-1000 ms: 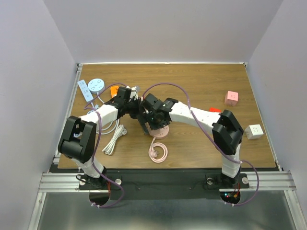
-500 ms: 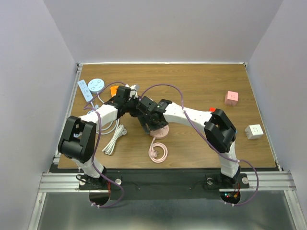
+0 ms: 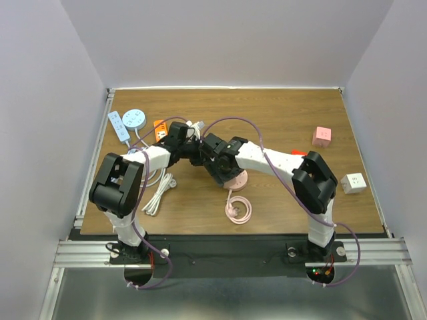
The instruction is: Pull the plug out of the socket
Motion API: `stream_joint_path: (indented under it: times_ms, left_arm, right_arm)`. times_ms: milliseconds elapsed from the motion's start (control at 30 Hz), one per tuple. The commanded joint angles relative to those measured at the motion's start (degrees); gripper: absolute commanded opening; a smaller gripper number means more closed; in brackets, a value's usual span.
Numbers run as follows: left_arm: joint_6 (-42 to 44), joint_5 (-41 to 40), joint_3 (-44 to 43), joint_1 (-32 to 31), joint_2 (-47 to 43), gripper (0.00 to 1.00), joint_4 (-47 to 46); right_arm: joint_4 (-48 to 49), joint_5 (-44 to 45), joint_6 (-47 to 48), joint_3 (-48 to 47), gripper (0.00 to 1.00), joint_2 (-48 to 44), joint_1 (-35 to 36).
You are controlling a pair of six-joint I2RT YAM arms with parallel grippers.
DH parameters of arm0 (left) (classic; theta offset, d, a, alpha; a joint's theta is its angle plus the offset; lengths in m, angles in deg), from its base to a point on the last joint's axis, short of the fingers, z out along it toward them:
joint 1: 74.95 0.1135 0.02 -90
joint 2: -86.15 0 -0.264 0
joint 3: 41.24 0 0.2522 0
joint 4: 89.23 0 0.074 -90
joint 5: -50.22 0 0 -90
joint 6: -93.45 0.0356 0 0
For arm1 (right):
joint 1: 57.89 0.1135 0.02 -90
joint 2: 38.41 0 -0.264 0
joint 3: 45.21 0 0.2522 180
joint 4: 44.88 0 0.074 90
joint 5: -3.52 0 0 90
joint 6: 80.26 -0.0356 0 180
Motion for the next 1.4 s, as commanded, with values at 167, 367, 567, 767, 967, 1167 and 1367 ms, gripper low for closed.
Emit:
stream_joint_path:
  times_ms: [167, 367, 567, 767, 967, 1167, 1367]
  left_arm:
    - [-5.5, 11.7, 1.22, -3.21, 3.47, 0.0, -13.59]
    - [-4.37, 17.94, -1.41, -4.79, 7.94, 0.0, -15.17]
    - [-3.31, 19.45, -2.38, -5.58, 12.78, 0.0, -15.26]
    - [-3.22, 19.1, -4.05, -5.85, 15.42, 0.0, -15.09]
    - [0.38, 15.77, -2.3, -5.85, 16.48, 0.0, -11.13]
    - [2.84, 10.76, 1.48, -5.76, 17.45, 0.0, -9.99]
    - [3.89, 6.79, 4.03, -5.76, 18.5, 0.0, -10.07]
  right_arm:
    - [10.59, -6.96, 18.71, 5.07, 0.0, -6.42, 1.52]
    - [12.01, -12.85, 22.49, 5.34, 0.0, -6.6, 1.52]
    - [11.92, -18.91, 24.7, 4.29, 0.0, -5.9, 1.43]
    - [11.92, -17.26, 24.08, 2.62, 0.0, -4.14, 1.34]
    - [11.92, -10.49, 22.24, 1.47, 0.0, -2.65, 0.47]
    - [12.01, -4.69, 19.25, 0.24, 0.0, -3.34, -1.55]
    - [11.83, -3.01, 17.32, -3.44, 0.0, -7.74, -2.52]
